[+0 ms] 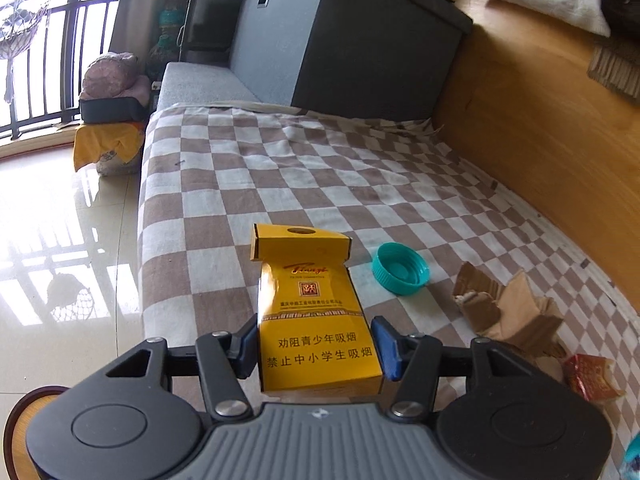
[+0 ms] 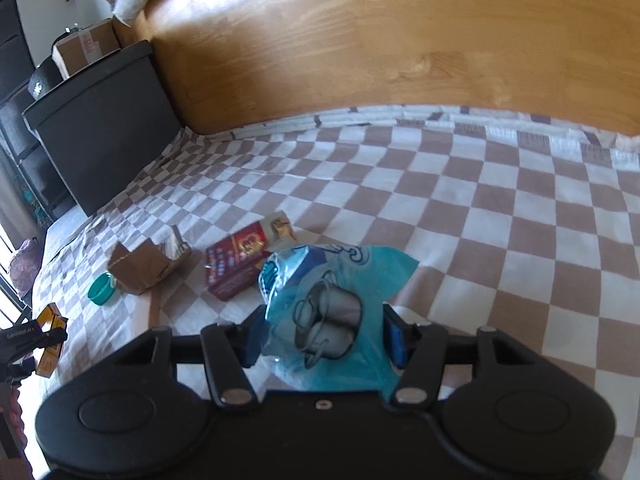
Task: Collect trash
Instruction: 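Carry the yellow box and blue wrapper with both tools over the wastebasket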
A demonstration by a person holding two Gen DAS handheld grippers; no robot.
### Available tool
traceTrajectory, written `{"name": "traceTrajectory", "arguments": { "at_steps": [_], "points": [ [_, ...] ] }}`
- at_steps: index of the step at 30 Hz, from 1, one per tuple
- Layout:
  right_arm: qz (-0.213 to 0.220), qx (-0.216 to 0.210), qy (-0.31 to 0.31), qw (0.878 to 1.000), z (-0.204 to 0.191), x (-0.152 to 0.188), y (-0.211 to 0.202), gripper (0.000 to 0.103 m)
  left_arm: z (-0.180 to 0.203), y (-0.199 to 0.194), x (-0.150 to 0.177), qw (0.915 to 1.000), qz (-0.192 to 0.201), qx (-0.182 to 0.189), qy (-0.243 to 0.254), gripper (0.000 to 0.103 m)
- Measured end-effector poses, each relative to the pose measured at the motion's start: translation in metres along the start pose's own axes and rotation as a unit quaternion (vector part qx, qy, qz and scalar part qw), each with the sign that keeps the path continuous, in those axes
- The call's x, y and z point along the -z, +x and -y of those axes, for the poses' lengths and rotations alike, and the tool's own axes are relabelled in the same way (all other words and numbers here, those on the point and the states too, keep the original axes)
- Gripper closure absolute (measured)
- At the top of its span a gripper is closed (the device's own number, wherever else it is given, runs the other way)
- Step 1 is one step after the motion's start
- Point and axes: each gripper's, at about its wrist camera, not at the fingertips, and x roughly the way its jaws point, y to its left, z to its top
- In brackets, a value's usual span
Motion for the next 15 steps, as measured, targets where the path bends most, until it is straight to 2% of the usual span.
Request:
{"name": "traceTrajectory", "arguments": {
  "at_steps": [8,15],
  "points": [
    [0.021,-0.017,-0.023,0.999,-0.031,-0.004,-0.016,0.044,-0.007,-0.054,-0.002,0.9976,0.047,0.011,0.049,0.046],
    [0.031,-0.046,-0.072,0.996,-0.079,-0.002,-0.028,0.044,-0.022,-0.092,0.002,0.9953,0.066,0.005,0.071,0.046]
  ]
}}
